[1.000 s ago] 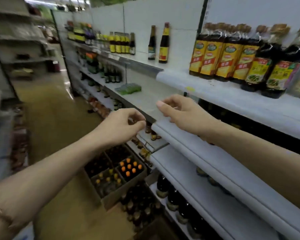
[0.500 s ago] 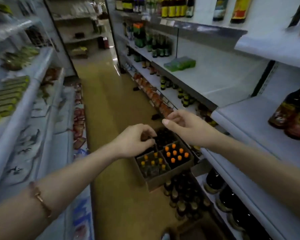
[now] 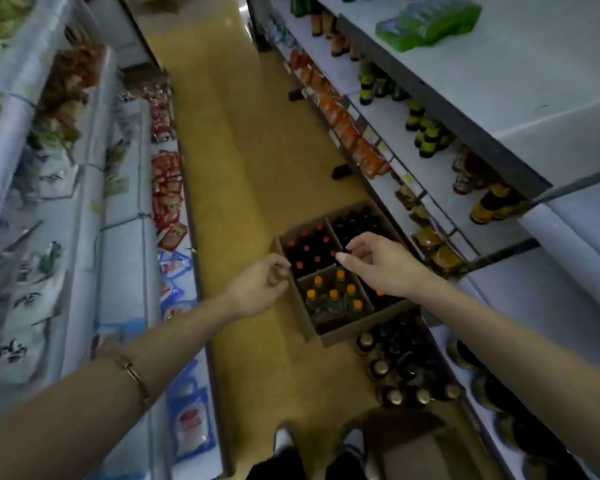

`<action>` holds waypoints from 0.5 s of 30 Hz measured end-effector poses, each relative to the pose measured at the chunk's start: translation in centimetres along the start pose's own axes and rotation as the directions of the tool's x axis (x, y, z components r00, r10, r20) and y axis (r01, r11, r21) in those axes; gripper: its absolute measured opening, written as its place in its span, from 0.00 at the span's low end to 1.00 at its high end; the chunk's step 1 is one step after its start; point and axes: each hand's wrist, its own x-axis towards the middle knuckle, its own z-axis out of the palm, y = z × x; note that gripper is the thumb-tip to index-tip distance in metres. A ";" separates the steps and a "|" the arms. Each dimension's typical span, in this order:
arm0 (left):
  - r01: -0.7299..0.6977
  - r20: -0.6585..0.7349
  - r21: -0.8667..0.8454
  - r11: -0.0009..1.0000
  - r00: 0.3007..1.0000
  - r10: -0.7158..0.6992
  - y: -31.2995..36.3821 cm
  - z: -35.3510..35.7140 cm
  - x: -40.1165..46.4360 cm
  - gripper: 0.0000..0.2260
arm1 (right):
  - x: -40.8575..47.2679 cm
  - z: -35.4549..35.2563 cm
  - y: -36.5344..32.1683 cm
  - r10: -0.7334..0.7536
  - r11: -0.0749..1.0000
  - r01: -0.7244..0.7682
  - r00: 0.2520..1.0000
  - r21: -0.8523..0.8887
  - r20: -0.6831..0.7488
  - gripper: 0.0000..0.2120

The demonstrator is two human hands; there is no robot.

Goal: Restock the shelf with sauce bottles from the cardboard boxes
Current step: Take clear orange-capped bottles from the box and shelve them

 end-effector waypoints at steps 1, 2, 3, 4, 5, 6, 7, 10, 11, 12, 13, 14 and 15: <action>0.009 0.022 0.014 1.000 1.000 -0.009 -1.0 0.2 0.8 0.09 | 1.3 0.5 0.6 0.011 1.000 -0.011 1.000 0.004 0.002 0.25; 0.014 0.036 0.021 1.000 0.999 -0.015 -1.9 0.2 1.9 0.09 | 2.6 1.0 1.1 0.021 1.000 -0.021 1.000 0.005 -0.008 0.25; 0.016 0.042 0.030 0.999 0.999 -0.017 -2.7 0.3 3.2 0.09 | 3.8 1.3 1.5 0.038 0.999 -0.038 0.999 0.006 -0.023 0.25; 0.017 0.047 0.037 0.999 0.999 -0.019 -3.5 0.3 4.7 0.09 | 5.1 1.7 2.1 0.056 0.998 -0.056 0.998 0.012 -0.039 0.25; 0.016 0.047 0.043 0.999 0.999 -0.018 -4.1 0.5 6.2 0.08 | 6.3 2.1 2.6 0.075 0.997 -0.074 0.996 0.023 -0.049 0.24; 0.015 0.051 0.045 0.999 0.999 -0.017 -4.9 0.8 7.9 0.08 | 7.5 2.6 3.2 0.092 0.995 -0.090 0.994 0.035 -0.056 0.24; 0.013 0.067 0.044 0.999 0.998 -0.016 -5.8 1.3 9.4 0.09 | 8.7 3.2 3.8 0.114 0.993 -0.111 0.992 0.048 -0.063 0.24; -0.041 0.175 0.073 0.996 0.984 0.028 -9.1 3.8 13.7 0.17 | 11.9 5.6 5.9 0.156 0.986 -0.150 0.984 0.065 -0.088 0.22; -0.061 0.214 0.093 0.994 0.976 0.040 -10.2 4.7 14.8 0.19 | 13.0 6.5 6.6 0.171 0.984 -0.165 0.981 0.071 -0.091 0.22; -0.072 0.246 0.111 0.991 0.968 0.043 -11.3 5.6 15.8 0.20 | 14.1 7.4 7.4 0.192 0.980 -0.185 0.977 0.079 -0.092 0.22; -0.076 0.275 0.120 0.990 0.961 0.041 -12.4 6.4 16.7 0.21 | 15.1 8.3 8.2 0.214 0.974 -0.205 0.973 0.093 -0.092 0.22; -0.071 0.301 0.126 0.989 0.953 0.030 -13.4 7.3 17.6 0.22 | 16.1 9.3 9.0 0.234 0.969 -0.223 0.968 0.110 -0.096 0.22; -0.063 0.324 0.136 0.989 0.946 0.016 -14.4 8.1 18.4 0.22 | 17.1 10.2 9.8 0.251 0.963 -0.238 0.963 0.128 -0.097 0.22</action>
